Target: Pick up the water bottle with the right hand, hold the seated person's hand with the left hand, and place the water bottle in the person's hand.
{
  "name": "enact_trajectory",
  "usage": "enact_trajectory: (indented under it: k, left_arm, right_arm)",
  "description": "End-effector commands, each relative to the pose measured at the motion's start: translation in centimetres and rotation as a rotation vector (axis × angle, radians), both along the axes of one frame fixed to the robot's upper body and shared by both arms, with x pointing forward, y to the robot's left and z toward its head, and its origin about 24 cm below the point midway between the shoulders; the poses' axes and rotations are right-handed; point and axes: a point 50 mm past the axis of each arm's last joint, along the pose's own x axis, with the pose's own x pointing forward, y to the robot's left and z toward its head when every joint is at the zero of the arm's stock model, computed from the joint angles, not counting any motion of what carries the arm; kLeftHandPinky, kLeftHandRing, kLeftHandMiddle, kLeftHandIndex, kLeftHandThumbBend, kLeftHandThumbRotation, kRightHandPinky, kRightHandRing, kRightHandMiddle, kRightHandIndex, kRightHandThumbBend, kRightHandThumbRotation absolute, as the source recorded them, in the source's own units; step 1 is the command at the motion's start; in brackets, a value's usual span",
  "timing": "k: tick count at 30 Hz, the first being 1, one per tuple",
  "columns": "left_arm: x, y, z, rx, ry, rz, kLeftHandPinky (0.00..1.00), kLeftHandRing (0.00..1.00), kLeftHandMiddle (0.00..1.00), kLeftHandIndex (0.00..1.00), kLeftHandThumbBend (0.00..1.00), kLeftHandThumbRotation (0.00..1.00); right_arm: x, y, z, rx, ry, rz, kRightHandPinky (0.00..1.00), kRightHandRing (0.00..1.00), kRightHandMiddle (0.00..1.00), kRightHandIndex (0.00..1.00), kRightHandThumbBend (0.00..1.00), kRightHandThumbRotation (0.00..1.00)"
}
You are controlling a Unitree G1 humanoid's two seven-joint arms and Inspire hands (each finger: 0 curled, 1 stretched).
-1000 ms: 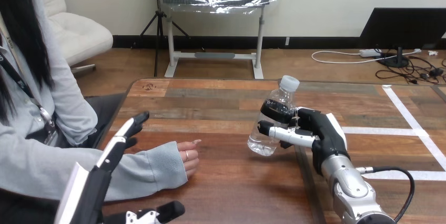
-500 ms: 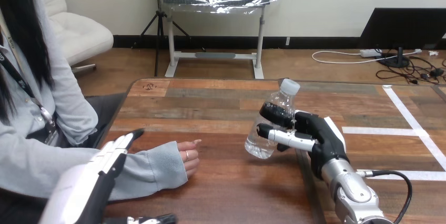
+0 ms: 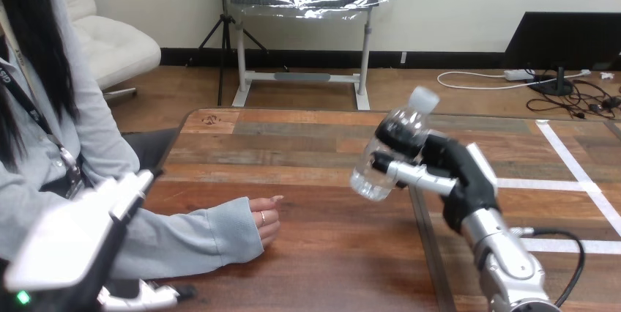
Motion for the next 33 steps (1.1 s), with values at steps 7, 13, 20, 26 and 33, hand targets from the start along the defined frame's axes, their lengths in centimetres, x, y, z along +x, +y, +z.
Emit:
enact_trajectory:
  k: [7,13,20,26,33]
  left_arm:
    - [3.7,-0.5,4.1,0.158,-0.163,-0.083,0.81,0.87,0.88,0.88,1.0,0.39]
    - [4.6,-0.3,4.0,0.211,-0.15,-0.078,0.78,0.85,0.86,0.86,1.0,0.35]
    - [5.6,-0.1,3.7,0.255,-0.121,-0.071,0.76,0.84,0.85,0.85,1.0,0.34]
    - [6.4,0.2,3.3,0.285,-0.097,-0.073,0.77,0.84,0.85,0.85,1.0,0.36]
    - [7.3,0.3,2.9,0.299,-0.066,-0.08,0.78,0.84,0.85,0.86,1.0,0.36]
  right_arm:
    - [3.1,-0.5,6.9,0.026,-0.333,0.022,0.33,0.35,0.43,0.45,0.8,0.0]
    - [3.0,-0.7,7.3,0.043,-0.372,0.039,0.31,0.34,0.42,0.45,0.81,0.0]
    - [2.9,-0.8,7.8,0.041,-0.411,0.048,0.31,0.33,0.4,0.45,0.81,0.0]
    - [2.8,-1.0,8.3,0.046,-0.445,0.059,0.31,0.33,0.4,0.45,0.79,0.0]
    - [2.7,-1.1,8.8,0.033,-0.488,0.062,0.3,0.33,0.41,0.44,0.79,0.0]
